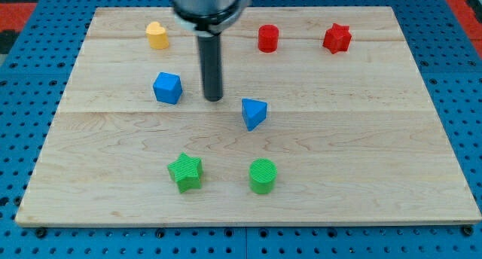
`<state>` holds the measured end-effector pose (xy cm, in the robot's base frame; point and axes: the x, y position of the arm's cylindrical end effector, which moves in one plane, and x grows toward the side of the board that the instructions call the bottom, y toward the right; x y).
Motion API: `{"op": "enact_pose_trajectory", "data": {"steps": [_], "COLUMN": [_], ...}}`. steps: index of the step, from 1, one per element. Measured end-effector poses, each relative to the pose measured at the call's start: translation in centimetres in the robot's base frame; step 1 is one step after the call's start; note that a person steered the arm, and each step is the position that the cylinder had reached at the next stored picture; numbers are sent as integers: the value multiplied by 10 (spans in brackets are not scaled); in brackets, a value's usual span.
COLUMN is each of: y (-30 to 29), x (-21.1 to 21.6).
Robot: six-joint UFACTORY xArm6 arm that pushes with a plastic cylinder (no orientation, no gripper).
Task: Place the blue triangle at the right side of the green circle
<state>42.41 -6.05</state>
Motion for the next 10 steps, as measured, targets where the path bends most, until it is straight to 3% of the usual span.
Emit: {"op": "enact_pose_trajectory", "data": {"steps": [2, 3, 4, 5, 10], "y": [81, 81, 113, 152, 140], "x": [32, -12, 10, 58, 101]}}
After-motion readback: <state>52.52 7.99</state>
